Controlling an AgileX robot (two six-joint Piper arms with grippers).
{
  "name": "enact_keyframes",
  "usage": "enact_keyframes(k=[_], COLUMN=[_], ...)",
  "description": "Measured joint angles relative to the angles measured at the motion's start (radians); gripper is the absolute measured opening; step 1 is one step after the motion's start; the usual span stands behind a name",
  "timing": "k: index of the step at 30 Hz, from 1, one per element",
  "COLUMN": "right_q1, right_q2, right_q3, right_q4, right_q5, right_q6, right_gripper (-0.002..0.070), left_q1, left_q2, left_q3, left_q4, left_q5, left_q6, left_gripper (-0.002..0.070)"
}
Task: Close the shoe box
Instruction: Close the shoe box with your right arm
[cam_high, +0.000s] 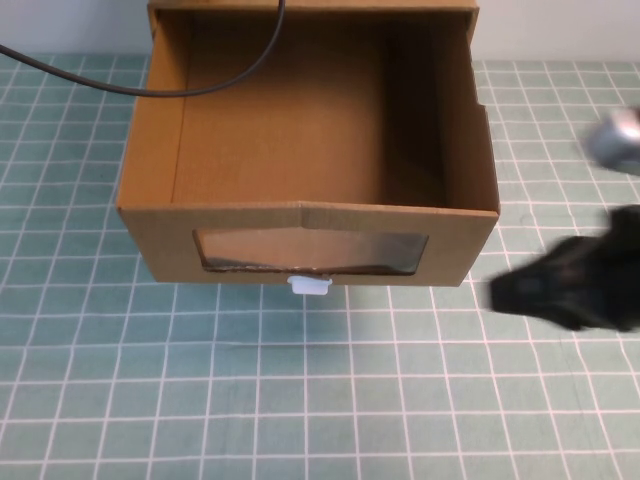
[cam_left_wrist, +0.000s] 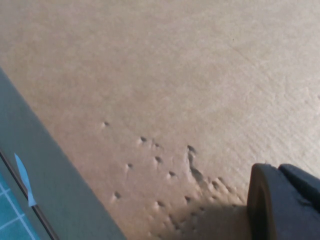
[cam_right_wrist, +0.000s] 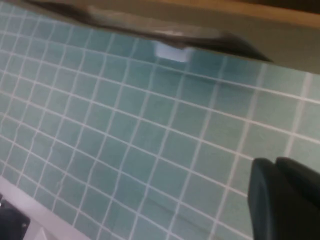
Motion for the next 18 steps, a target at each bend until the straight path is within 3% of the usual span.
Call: enact_keyframes(k=[7, 18], right_q1=[0.333, 0.342], right_q2=[0.131, 0.341], right_q3=[-0.074, -0.216], right_q4=[-0.099, -0.133], right_q5=[-0.318, -0.507], right_q6=[0.092, 0.095], right_gripper=[-0.0011, -0.0011], left_q1=[0.000, 0.000], left_q2=[0.000, 0.000], left_q3=[0.000, 0.000], left_q4=[0.000, 0.000], left_q5=[0.000, 0.000], left_q6=[0.000, 0.000], left_gripper=[-0.0005, -0.0005])
